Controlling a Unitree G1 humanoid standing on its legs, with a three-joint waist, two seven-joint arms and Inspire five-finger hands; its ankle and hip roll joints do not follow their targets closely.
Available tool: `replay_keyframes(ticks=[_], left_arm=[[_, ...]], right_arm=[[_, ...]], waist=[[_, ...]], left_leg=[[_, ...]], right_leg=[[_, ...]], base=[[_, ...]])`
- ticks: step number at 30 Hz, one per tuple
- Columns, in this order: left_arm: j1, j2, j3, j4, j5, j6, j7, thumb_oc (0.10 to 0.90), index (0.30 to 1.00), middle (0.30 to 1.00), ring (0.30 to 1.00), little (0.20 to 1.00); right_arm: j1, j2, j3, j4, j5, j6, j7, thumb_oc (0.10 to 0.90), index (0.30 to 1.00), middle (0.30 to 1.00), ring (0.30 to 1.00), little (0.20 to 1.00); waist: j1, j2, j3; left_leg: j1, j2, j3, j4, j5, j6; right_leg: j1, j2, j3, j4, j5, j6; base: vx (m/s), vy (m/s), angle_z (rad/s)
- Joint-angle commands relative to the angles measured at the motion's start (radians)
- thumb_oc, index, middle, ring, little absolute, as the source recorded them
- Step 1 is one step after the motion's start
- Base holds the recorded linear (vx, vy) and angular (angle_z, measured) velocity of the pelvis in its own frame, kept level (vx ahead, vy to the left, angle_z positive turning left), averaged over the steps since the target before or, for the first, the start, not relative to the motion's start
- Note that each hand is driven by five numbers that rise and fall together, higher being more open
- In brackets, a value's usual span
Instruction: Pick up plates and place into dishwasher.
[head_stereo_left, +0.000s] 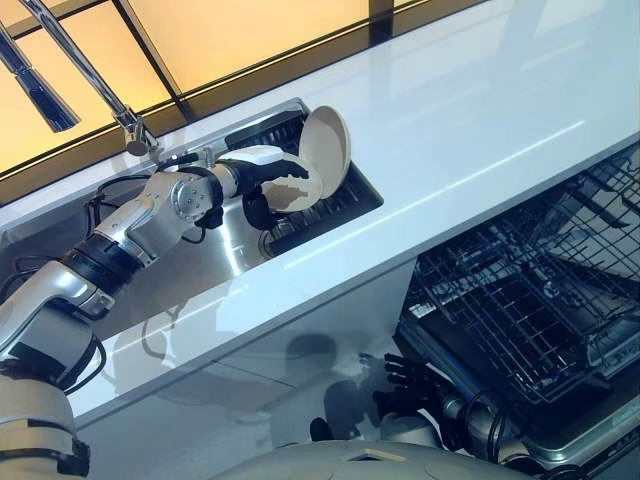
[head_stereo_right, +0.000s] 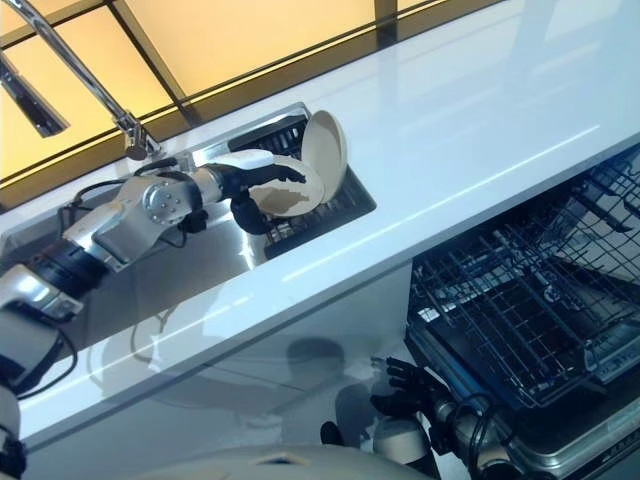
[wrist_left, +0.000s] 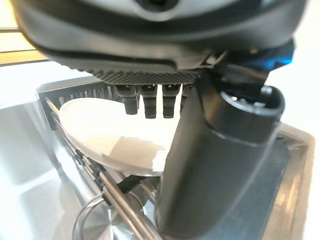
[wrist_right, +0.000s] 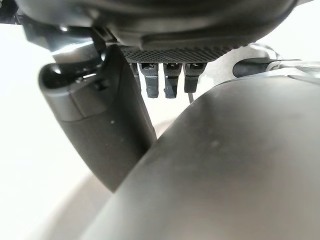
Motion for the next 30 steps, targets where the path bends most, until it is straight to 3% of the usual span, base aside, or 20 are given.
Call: replay_keyframes(ticks=[1,15,27,28,30], left_arm=[[-0.098,0.003,0.044,0.081,0.065,-0.013,0.089,0.8,0.9,0.9,0.9,0.9],[-0.056,-0.115,0.022,0.293,0.083,-0.061,0.286,0.8,0.9,0.9,0.9,0.9],[-0.045,-0.17,0.02,0.408,0.138,-0.051,0.309,0.8,0.9,0.9,0.9,0.9],[-0.046,-0.18,0.021,0.425,0.152,-0.045,0.317,0.482,0.627,0.627,0.627,0.582],[-0.046,-0.182,0.022,0.434,0.174,-0.042,0.325,0.413,0.568,0.568,0.568,0.513]], right_arm=[[-0.033,-0.009,-0.011,-0.045,0.002,-0.046,0.006,0.8,0.9,0.9,0.9,0.9],[-0.033,-0.008,0.009,-0.043,-0.021,-0.057,-0.008,0.8,0.9,0.9,0.9,0.9],[-0.02,-0.013,0.014,-0.056,-0.053,-0.055,-0.007,0.8,0.9,0.9,0.9,0.9],[-0.018,-0.013,0.015,-0.059,-0.06,-0.055,-0.005,0.8,0.9,0.9,0.9,0.9],[-0.015,-0.013,0.017,-0.061,-0.065,-0.055,-0.007,0.8,0.9,0.9,0.9,0.9]], waist=[[0.008,0.007,-0.028],[-0.03,0.002,-0.019],[-0.05,-0.004,-0.021],[-0.052,-0.006,-0.021],[-0.054,-0.006,-0.021]], left_leg=[[0.014,-0.038,0.065,0.05,-0.137,0.022],[0.019,-0.03,0.106,0.053,-0.144,0.025],[0.021,-0.023,0.129,0.058,-0.146,0.023],[0.02,-0.022,0.131,0.059,-0.146,0.023],[0.02,-0.022,0.131,0.06,-0.146,0.023]], right_leg=[[-0.055,-0.002,-0.015,0.076,-0.059,0.106],[-0.071,0.003,0.009,0.091,-0.06,0.11],[-0.075,0.006,0.018,0.097,-0.06,0.113],[-0.075,0.007,0.018,0.097,-0.06,0.112],[-0.075,0.007,0.019,0.097,-0.06,0.112]], base=[[0.0,0.0,0.0],[0.0,0.001,-0.05],[0.01,-0.001,-0.04],[0.02,-0.005,-0.09],[0.01,-0.003,-0.06]])
